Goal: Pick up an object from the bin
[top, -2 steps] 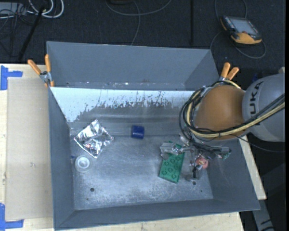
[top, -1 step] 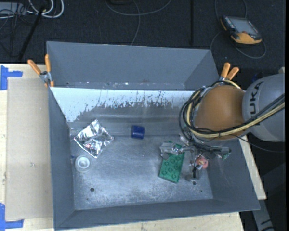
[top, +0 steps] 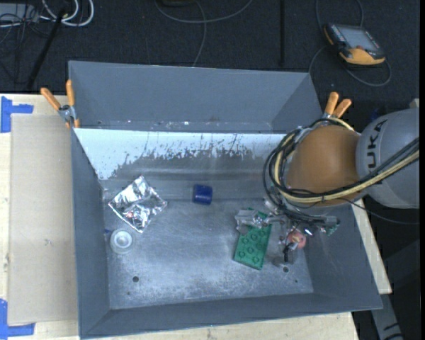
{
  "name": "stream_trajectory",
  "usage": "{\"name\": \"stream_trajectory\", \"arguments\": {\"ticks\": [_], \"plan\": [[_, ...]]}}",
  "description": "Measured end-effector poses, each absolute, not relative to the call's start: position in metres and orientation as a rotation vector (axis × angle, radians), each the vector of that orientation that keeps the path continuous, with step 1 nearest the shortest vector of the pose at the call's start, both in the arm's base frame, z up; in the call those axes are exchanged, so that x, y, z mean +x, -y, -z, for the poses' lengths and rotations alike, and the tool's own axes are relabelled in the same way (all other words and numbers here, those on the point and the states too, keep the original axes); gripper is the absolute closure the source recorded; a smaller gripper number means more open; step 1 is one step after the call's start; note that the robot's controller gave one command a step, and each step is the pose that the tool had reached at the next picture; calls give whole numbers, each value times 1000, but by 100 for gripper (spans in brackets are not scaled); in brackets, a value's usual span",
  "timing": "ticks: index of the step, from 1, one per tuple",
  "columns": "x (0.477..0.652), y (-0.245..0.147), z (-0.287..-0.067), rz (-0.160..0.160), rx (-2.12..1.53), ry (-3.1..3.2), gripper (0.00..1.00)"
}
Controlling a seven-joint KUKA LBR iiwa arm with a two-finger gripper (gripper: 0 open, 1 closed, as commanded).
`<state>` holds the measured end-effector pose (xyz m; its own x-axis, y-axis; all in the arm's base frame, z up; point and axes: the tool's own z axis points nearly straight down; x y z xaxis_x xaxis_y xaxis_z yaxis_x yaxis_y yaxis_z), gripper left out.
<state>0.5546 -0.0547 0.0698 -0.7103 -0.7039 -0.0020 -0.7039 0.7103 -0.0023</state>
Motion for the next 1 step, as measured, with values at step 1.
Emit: {"name": "stream_trajectory", "arguments": {"ticks": [1], "plan": [[556,53,-72,0,-1195,-2897,100]]}}
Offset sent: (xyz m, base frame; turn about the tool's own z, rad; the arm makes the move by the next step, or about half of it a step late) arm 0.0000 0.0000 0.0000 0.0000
